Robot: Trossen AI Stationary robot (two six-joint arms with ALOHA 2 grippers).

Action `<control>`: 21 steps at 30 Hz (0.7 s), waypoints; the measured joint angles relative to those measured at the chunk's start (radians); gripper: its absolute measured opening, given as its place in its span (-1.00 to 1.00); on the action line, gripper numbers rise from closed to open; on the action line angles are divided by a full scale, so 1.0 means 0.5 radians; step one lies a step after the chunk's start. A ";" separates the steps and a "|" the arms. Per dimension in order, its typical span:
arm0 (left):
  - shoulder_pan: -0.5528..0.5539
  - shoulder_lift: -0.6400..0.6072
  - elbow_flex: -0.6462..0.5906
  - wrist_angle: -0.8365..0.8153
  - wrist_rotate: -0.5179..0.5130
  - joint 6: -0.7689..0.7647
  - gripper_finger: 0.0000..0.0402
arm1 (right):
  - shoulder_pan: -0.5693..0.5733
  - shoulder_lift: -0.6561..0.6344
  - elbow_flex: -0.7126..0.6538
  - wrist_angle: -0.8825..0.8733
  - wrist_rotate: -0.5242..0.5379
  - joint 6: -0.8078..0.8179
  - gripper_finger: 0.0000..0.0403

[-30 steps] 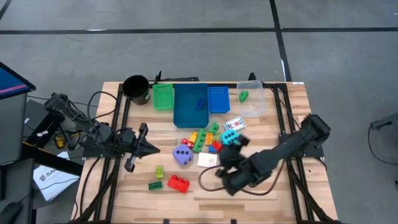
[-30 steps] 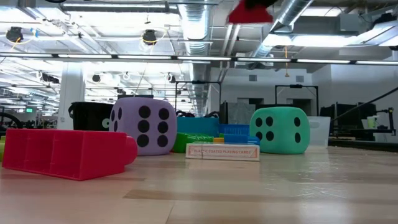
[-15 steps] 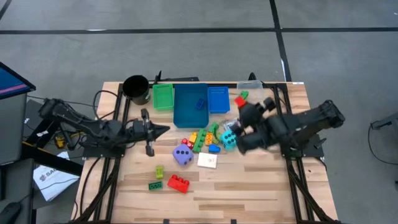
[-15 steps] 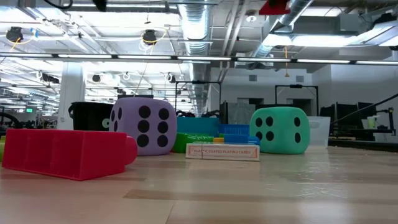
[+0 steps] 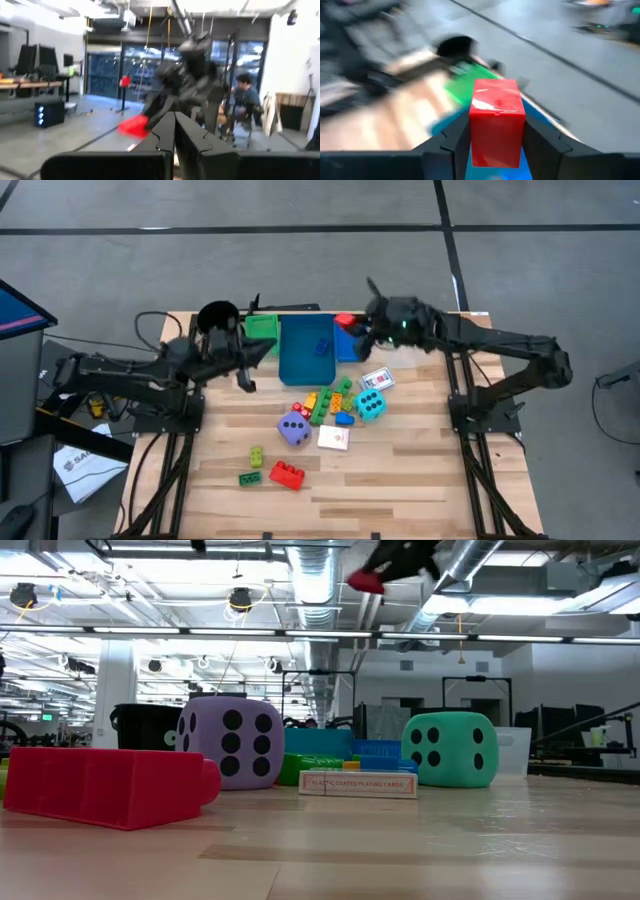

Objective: Pick & Place Toys
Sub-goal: Put the small red game piece into the dark blue bin

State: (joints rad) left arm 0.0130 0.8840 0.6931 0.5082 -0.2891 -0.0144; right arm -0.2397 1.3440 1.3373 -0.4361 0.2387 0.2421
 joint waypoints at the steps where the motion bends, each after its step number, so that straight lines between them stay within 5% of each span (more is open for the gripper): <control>1: 0.021 -0.001 0.063 -0.049 0.016 -0.018 -1.00 | -0.069 0.017 0.001 0.037 -0.128 0.002 -0.27; 11: 0.304 0.042 0.731 -1.037 0.031 -0.113 -1.00 | -0.382 0.301 -0.002 0.325 -1.068 0.075 -0.27; 21: 0.592 0.345 0.818 -1.220 0.219 -0.651 -0.99 | -0.421 0.403 0.186 0.345 -1.482 -0.122 -0.26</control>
State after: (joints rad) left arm 0.3092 1.0565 1.1023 -0.1019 -0.1798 -0.3399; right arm -0.4503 1.5455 1.4305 -0.2637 -0.5025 0.1813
